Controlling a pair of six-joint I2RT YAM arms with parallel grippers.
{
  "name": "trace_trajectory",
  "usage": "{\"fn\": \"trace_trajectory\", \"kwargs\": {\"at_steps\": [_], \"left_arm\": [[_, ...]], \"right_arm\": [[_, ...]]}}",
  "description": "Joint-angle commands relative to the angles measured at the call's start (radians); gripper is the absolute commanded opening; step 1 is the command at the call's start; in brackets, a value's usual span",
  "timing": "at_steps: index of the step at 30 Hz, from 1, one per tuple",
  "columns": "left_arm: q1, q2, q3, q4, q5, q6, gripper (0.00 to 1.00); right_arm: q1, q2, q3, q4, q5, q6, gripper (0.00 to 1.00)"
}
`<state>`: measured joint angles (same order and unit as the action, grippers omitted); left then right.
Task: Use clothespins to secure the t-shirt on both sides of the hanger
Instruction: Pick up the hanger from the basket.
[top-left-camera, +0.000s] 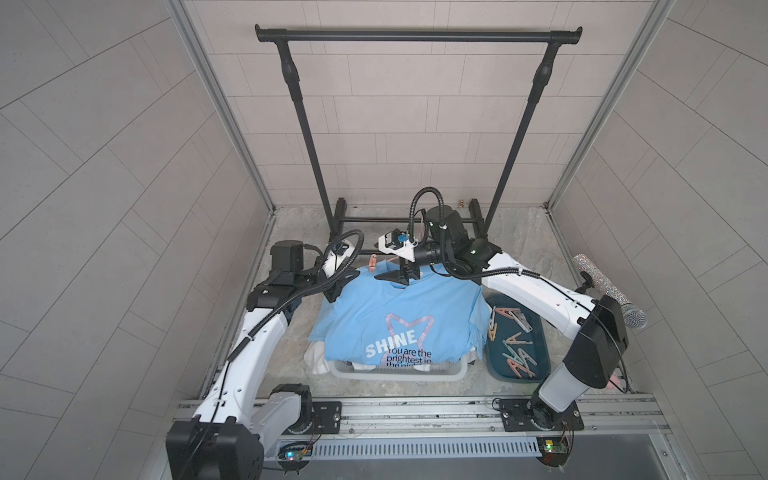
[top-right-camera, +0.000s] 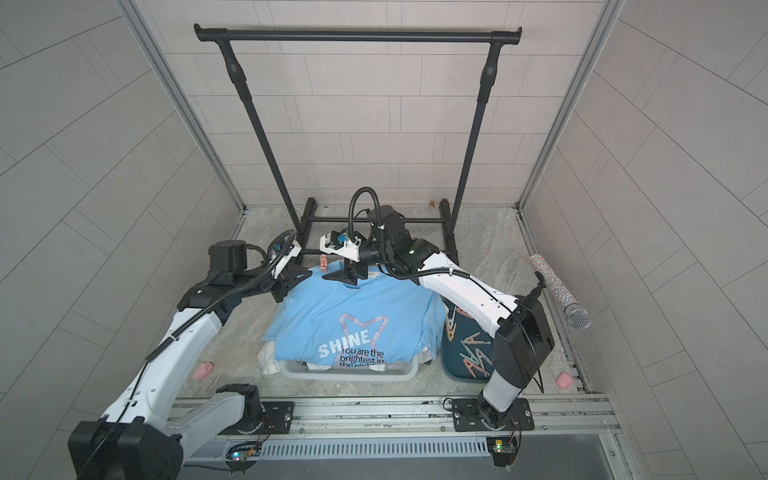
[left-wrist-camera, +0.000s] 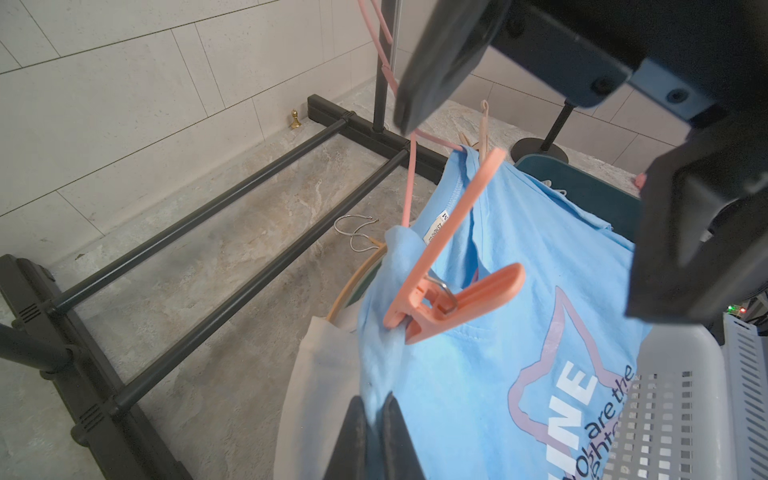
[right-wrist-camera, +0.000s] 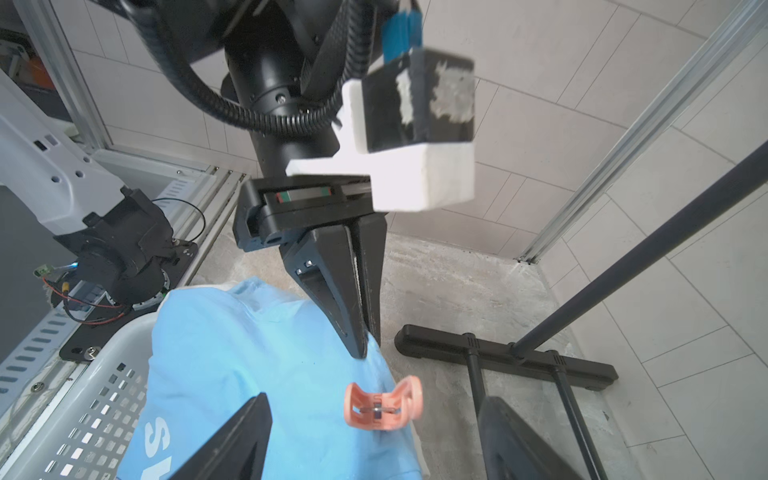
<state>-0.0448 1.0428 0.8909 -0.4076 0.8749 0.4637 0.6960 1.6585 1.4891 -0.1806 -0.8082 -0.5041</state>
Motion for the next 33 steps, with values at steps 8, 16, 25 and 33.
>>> {"fn": "trace_trajectory", "kwargs": {"at_steps": [8,16,25,33], "left_arm": [[-0.001,-0.032,-0.012,0.097,-0.001,-0.01,0.0],[0.0,-0.037,-0.016,0.105,0.004,-0.007,0.0],[0.0,-0.046,-0.019,0.108,0.044,0.005,0.0],[0.0,-0.063,-0.028,0.115,0.093,0.022,0.0]], "right_arm": [[0.039,0.067,0.063,-0.034,0.084,0.002,0.52],[0.039,0.078,0.078,-0.046,0.067,0.037,0.35],[0.038,0.085,0.096,-0.056,0.051,0.072,0.0],[0.024,0.101,0.135,-0.106,0.049,0.054,0.0]]}}
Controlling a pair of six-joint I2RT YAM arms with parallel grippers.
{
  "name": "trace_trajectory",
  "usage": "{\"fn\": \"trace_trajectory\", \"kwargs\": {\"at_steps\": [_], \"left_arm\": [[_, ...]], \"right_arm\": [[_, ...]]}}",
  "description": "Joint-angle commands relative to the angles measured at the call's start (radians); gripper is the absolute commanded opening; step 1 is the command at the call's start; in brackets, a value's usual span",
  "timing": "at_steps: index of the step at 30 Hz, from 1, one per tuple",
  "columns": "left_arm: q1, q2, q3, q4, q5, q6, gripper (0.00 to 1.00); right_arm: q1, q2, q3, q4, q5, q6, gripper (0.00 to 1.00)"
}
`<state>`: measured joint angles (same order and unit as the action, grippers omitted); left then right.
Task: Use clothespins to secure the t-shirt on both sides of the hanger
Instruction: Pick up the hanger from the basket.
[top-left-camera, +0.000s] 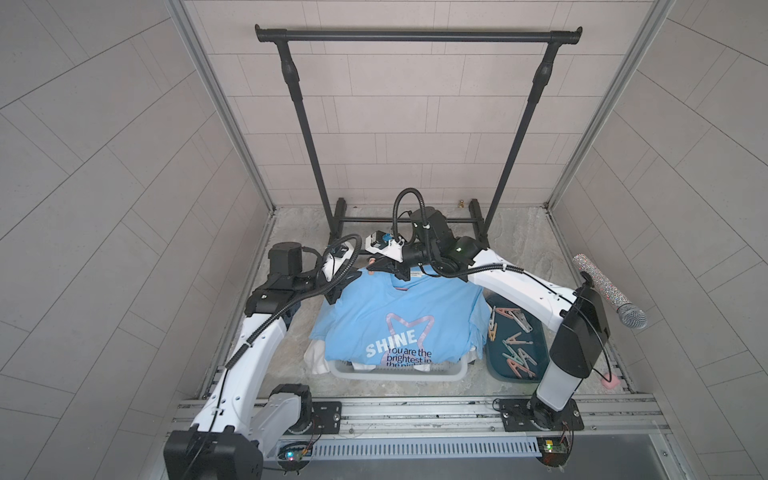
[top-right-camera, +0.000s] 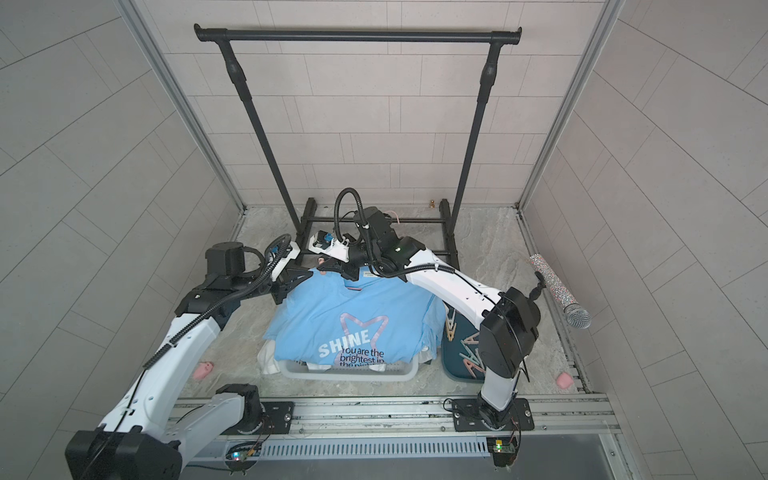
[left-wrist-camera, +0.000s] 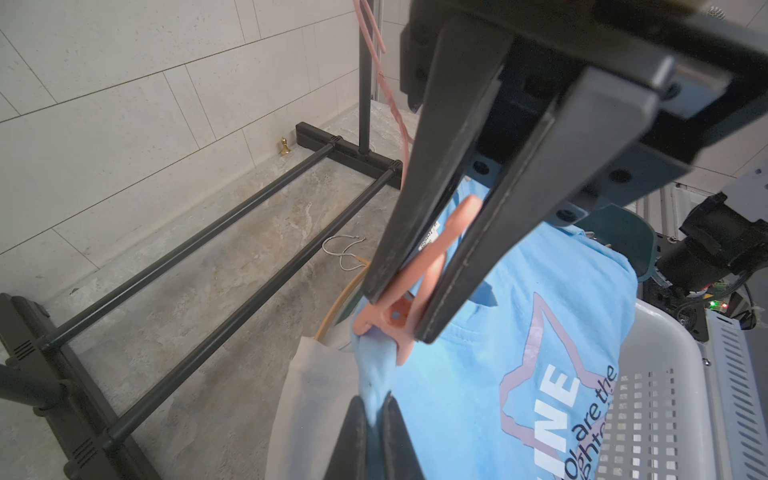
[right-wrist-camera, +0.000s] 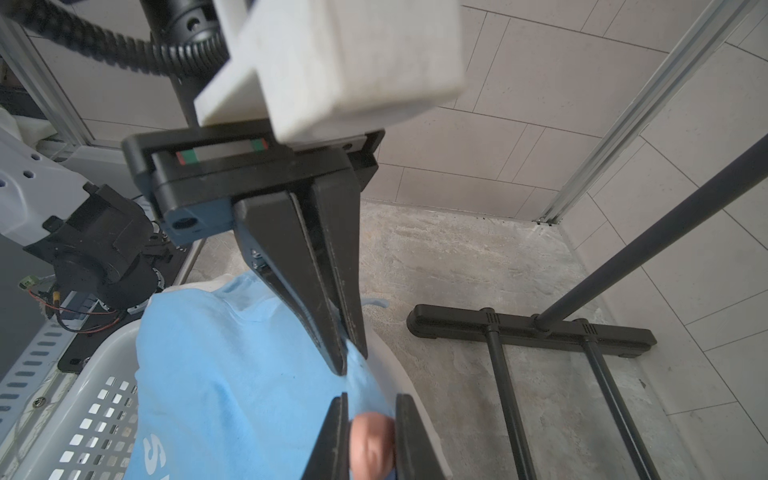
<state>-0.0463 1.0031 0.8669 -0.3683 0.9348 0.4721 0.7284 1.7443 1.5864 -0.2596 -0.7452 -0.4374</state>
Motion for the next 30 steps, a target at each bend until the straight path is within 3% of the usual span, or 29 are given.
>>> {"fn": "trace_trajectory", "kwargs": {"at_steps": [1,7,14,20,27,30], "left_arm": [[0.002,-0.029,-0.005,0.075,0.038,0.02,0.0],[0.003,-0.066,-0.033,0.124,0.033,0.043,0.0],[0.002,-0.11,-0.077,0.234,0.013,0.02,0.0],[0.002,-0.133,-0.106,0.315,-0.058,-0.021,0.0],[0.002,-0.135,-0.108,0.327,-0.04,-0.03,0.0],[0.002,-0.131,-0.111,0.325,-0.016,-0.034,0.0]], "right_arm": [[-0.01,0.022,0.054,-0.048,-0.017,-0.014,0.0],[-0.005,0.076,0.148,-0.282,-0.1,-0.101,0.0],[0.003,0.088,0.184,-0.333,-0.06,-0.104,0.02],[0.002,0.062,0.184,-0.325,-0.038,-0.089,0.19],[0.003,0.035,0.17,-0.294,-0.014,-0.074,0.47],[0.003,0.023,0.168,-0.272,0.007,-0.06,0.64]]}}
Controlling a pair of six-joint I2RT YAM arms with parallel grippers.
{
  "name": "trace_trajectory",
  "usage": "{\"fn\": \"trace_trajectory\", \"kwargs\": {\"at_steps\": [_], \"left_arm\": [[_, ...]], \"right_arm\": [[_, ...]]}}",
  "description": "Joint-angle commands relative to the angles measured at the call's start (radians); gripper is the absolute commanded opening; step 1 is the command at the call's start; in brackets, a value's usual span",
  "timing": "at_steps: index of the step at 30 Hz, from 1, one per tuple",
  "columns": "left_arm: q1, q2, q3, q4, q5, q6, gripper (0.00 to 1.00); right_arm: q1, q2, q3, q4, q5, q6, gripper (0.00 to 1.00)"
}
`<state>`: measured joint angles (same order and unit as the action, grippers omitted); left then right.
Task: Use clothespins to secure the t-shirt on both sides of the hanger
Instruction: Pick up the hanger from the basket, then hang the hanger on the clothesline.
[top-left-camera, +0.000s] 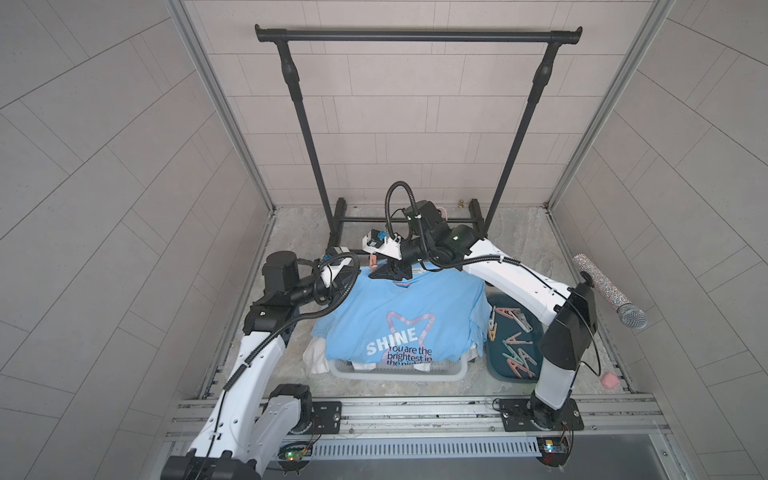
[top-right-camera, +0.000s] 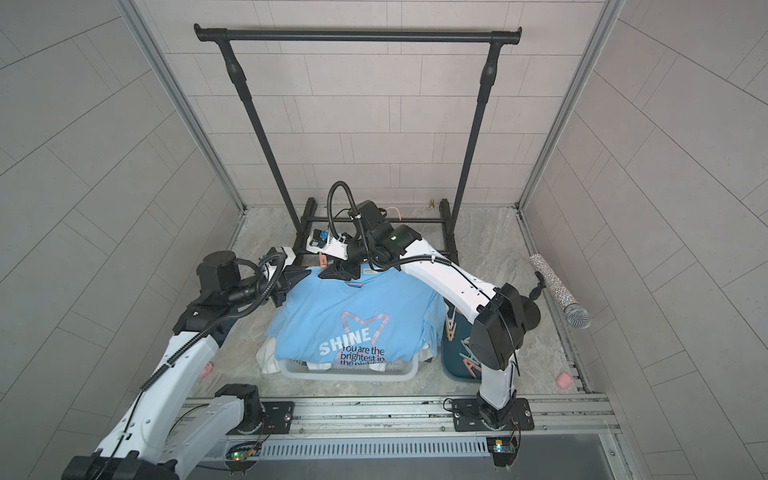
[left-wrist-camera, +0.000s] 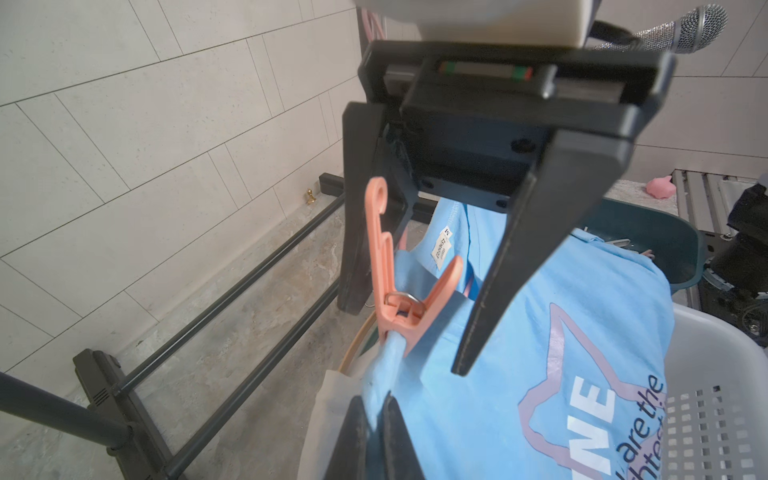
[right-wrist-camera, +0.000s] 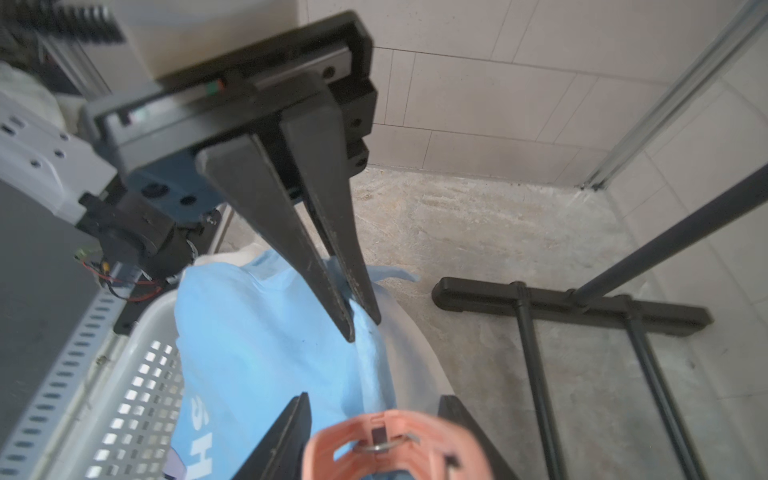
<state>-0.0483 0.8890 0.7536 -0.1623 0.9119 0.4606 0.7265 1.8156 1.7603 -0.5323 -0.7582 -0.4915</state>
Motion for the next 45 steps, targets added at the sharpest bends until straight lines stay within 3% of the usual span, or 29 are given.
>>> {"fn": "trace_trajectory", "kwargs": {"at_steps": [1,4,9,17,21,26,32,45], "left_arm": [[0.004,-0.016,0.001,0.122,0.007,-0.031,0.0],[0.003,-0.015,-0.001,0.142,-0.012,-0.05,0.0],[0.004,-0.016,-0.007,0.18,-0.04,-0.101,0.0],[0.002,-0.067,-0.024,0.382,-0.094,-0.362,0.0],[0.002,-0.164,-0.022,0.412,-0.114,-0.46,0.0],[0.002,-0.276,0.004,0.353,-0.04,-0.499,0.0],[0.002,-0.353,0.021,0.275,-0.006,-0.492,0.0],[0.002,-0.448,0.007,0.515,0.117,-0.776,0.0]], "right_arm": [[0.006,-0.059,-0.009,0.019,0.032,0.005,0.7],[0.005,-0.1,-0.03,0.079,0.092,0.031,0.78],[0.005,-0.215,-0.12,0.258,0.248,0.093,0.8],[0.006,-0.486,-0.268,0.558,0.464,0.348,0.78],[0.005,-0.662,-0.381,0.665,0.722,0.506,0.76],[0.005,-0.856,-0.539,0.734,0.817,0.458,0.76],[0.006,-0.996,-0.629,0.62,0.935,0.443,0.76],[0.005,-1.128,-0.795,0.589,1.163,0.399,0.76]]}}
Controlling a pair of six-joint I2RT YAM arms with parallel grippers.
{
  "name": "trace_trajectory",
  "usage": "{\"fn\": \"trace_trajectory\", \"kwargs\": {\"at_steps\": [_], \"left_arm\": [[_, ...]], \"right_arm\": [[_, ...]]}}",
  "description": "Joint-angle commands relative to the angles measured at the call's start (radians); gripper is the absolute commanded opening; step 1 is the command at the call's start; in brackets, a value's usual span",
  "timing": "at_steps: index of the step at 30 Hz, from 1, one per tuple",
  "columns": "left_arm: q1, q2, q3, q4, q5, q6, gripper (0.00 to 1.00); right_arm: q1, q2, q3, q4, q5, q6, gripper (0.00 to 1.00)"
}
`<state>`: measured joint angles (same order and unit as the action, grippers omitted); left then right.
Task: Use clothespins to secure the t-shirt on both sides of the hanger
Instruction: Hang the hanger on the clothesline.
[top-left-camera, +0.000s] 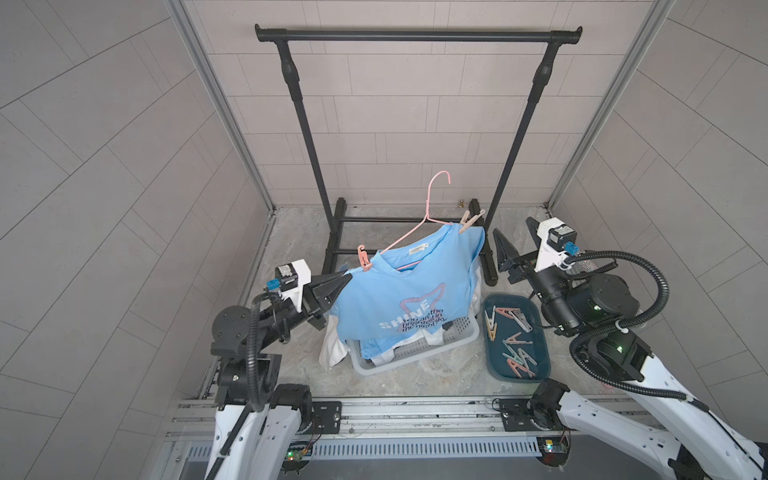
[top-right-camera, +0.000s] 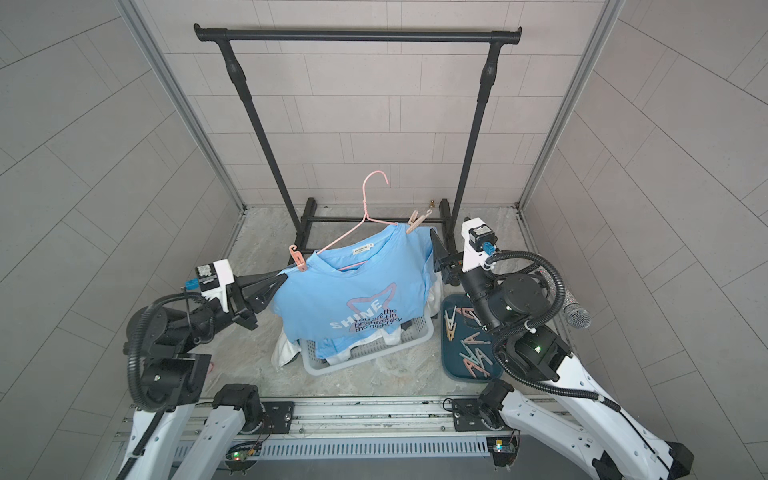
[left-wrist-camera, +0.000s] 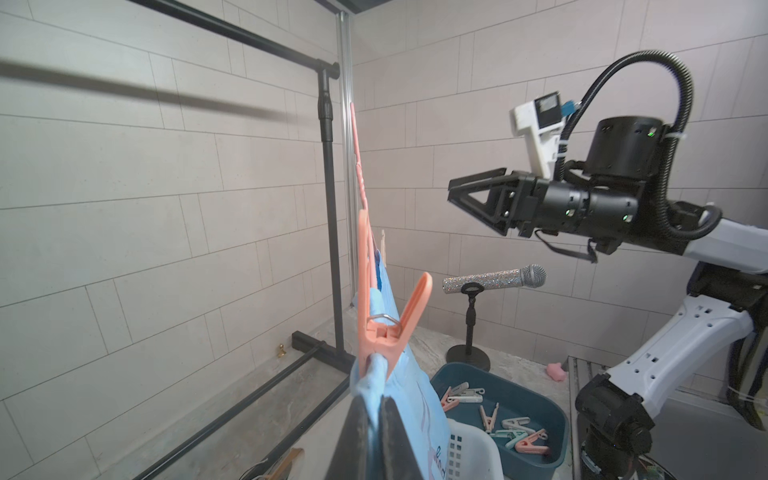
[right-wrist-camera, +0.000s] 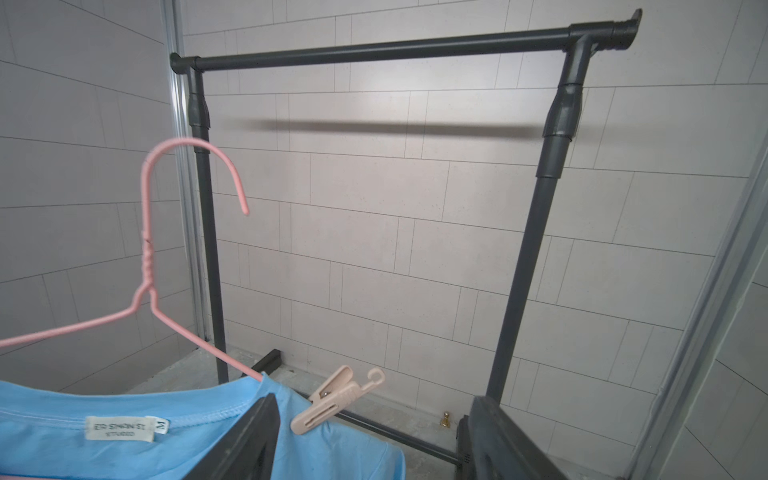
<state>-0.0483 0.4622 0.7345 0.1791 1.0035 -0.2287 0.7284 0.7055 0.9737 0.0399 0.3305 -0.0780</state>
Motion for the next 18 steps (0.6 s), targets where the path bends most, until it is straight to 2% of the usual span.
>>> {"fn": "trace_trajectory", "kwargs": {"at_steps": [1,10,18], "left_arm": [[0.002,-0.02,0.031,0.187,0.032,-0.104,0.0],[0.002,-0.017,0.049,0.344,0.013,-0.247,0.0],[0.003,-0.01,0.075,0.444,-0.006,-0.322,0.0]], "right_arm": [[0.003,-0.021,-0.012,0.022,0.084,-0.018,0.76],[0.002,-0.064,-0.043,0.018,0.151,-0.028,0.76],[0.002,-0.104,-0.046,0.038,0.183,-0.08,0.76]]}}
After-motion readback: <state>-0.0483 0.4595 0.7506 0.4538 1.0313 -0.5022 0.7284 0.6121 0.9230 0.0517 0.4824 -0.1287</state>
